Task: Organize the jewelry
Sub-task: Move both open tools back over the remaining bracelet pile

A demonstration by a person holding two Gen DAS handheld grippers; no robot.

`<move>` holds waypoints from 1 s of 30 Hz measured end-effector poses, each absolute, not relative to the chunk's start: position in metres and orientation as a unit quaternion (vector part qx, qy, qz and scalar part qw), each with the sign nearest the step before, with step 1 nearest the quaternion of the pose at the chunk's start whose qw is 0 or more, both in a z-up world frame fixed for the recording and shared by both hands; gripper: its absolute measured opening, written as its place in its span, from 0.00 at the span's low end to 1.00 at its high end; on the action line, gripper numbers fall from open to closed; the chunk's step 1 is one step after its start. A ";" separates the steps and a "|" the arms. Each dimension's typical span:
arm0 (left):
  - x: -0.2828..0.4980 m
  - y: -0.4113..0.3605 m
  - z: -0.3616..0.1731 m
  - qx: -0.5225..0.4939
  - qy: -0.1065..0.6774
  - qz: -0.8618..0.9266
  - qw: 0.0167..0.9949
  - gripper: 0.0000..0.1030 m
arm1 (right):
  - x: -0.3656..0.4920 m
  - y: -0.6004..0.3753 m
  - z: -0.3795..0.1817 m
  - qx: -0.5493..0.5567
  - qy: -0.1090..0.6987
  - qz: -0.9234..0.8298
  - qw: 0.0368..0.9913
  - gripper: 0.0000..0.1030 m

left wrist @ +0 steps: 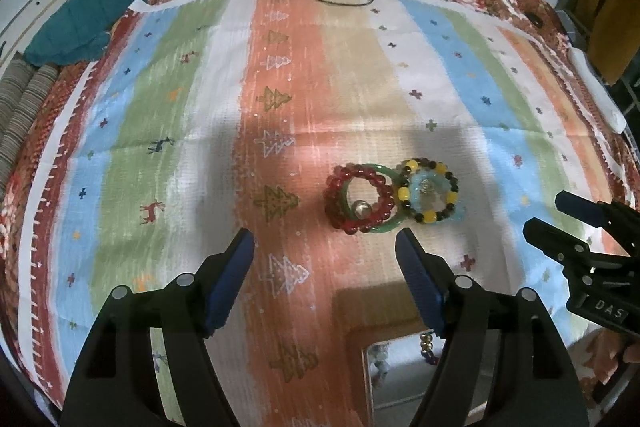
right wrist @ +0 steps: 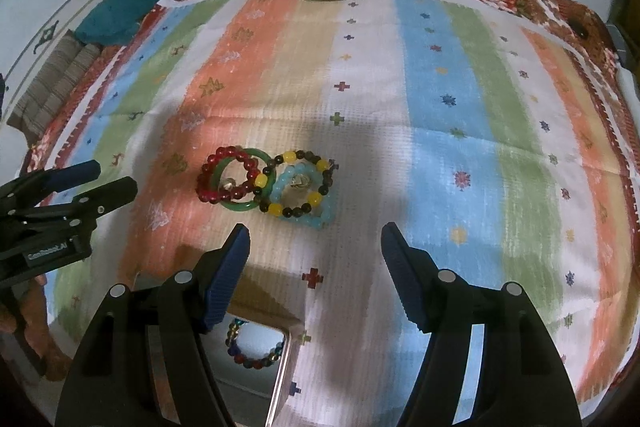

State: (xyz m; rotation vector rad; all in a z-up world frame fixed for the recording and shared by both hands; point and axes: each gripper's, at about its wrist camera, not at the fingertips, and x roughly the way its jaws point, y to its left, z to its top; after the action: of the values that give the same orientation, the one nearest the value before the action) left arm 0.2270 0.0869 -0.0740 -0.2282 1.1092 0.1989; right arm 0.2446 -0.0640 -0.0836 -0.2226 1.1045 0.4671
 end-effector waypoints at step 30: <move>0.278 0.098 -0.120 -0.091 0.563 0.079 0.817 0.69 | 0.298 -0.045 -0.133 -0.129 0.559 0.188 0.797 0.62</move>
State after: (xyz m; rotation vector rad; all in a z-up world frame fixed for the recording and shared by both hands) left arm 0.2778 0.0982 -0.1195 -0.1931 1.2010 0.1682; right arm 0.2975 -0.0446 -0.1326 -0.2776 1.2003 0.4047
